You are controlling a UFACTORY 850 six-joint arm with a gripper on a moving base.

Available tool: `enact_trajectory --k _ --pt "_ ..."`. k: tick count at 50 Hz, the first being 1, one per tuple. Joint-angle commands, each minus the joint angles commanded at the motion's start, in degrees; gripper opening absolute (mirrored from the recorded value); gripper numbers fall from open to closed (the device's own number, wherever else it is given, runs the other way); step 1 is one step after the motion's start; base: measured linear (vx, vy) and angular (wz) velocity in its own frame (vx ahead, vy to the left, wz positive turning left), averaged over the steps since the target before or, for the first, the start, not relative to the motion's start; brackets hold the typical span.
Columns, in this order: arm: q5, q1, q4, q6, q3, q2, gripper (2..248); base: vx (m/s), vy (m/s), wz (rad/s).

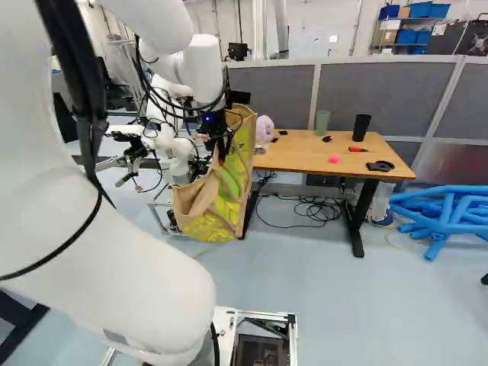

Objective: Pick up the bag on the ground and place it on the table

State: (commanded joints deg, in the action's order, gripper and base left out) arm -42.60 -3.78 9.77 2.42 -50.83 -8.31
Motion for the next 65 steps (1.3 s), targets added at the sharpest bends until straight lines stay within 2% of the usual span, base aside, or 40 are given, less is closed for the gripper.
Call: enact_trajectory --k 65 --pt "-12.19 -1.26 0.00 0.00 -9.27 -1.94 33 0.000 0.000 0.000"
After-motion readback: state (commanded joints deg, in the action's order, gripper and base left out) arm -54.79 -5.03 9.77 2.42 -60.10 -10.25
